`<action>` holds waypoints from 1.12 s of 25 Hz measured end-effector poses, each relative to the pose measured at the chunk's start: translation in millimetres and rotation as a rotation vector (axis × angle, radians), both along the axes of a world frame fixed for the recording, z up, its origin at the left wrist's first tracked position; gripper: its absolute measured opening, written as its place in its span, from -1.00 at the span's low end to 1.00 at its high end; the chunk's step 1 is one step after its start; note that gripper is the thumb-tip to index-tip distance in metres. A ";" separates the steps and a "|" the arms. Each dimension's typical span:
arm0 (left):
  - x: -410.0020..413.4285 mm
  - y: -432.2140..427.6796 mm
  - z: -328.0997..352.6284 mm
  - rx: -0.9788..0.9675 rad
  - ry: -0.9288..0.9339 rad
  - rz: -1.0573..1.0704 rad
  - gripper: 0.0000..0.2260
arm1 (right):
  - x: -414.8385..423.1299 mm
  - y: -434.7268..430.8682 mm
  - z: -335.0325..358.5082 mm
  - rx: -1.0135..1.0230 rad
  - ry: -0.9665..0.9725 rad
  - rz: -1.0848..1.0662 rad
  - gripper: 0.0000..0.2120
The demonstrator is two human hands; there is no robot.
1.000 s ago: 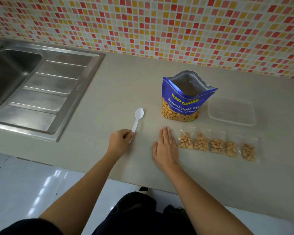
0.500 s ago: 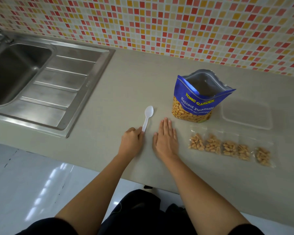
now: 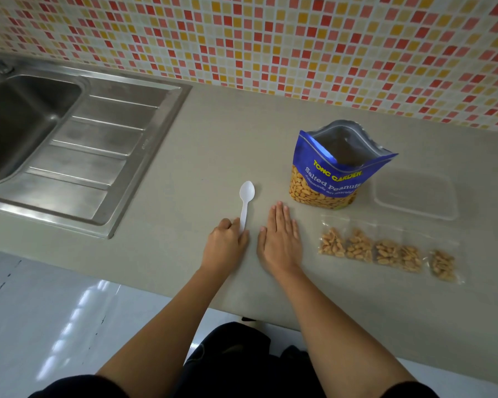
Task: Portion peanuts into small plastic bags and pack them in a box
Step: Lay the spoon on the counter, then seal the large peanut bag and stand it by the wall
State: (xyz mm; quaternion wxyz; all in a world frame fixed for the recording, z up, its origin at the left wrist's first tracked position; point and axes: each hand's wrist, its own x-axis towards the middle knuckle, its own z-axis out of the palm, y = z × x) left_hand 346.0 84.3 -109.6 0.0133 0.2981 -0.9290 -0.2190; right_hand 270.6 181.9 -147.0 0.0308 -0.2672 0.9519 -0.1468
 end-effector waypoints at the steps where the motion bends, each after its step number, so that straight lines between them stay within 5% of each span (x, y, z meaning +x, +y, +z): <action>1: 0.4 -0.6 -0.1 -0.014 -0.009 -0.011 -0.77 | 0.4 -0.1 0.3 0.001 -0.002 -0.001 -0.47; 23: -30.0 -11.4 -1.1 -0.019 -0.022 -0.035 -0.76 | 0.0 1.0 -11.9 0.007 0.060 0.017 -0.42; 28: -30.0 -16.5 13.7 0.000 0.089 0.009 -0.74 | -6.5 4.2 -7.1 -0.146 -0.054 0.077 -0.32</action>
